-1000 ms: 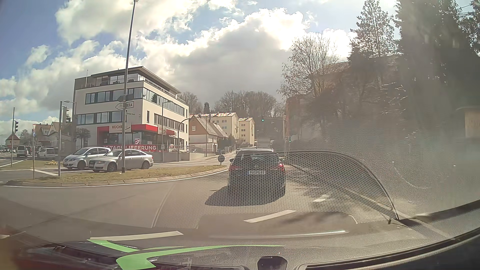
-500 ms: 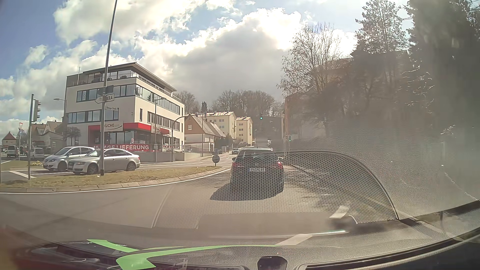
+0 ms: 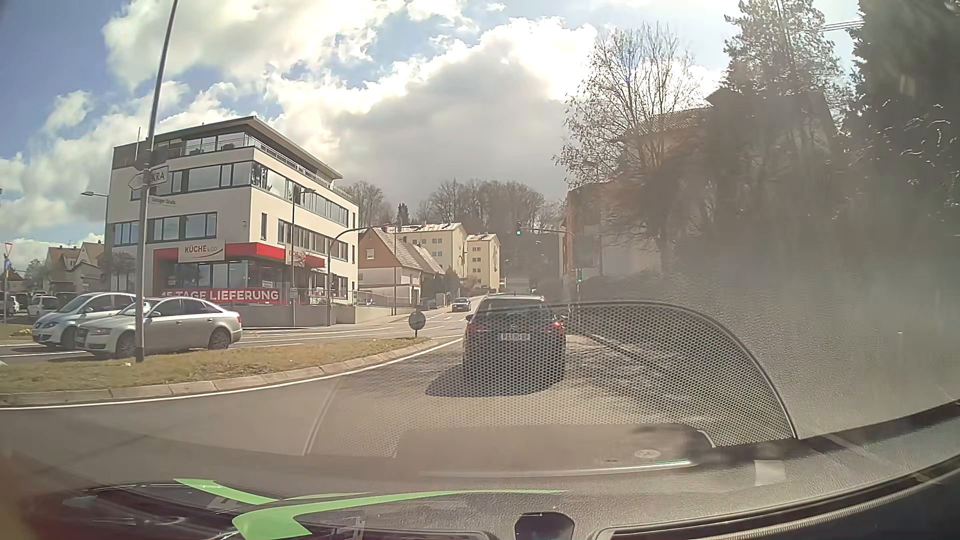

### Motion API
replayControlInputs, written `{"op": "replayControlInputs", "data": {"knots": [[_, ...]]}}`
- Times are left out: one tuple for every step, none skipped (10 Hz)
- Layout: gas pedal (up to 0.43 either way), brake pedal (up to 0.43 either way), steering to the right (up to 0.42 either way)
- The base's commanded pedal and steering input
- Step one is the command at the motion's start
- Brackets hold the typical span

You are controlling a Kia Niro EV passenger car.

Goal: Follow the waypoints while adhering to traffic rules and regulations

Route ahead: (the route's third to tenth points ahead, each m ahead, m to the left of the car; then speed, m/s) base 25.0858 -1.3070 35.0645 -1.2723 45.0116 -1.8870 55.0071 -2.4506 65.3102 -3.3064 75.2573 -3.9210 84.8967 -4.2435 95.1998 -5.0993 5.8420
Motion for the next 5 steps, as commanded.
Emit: {"op": "replayControlInputs", "data": {"knots": [[0.378, 0.000, 0.015], [0.378, 0.000, 0.015], [0.378, 0.000, 0.015], [0.370, 0.000, 0.015], [0.331, 0.000, 0.015]]}}
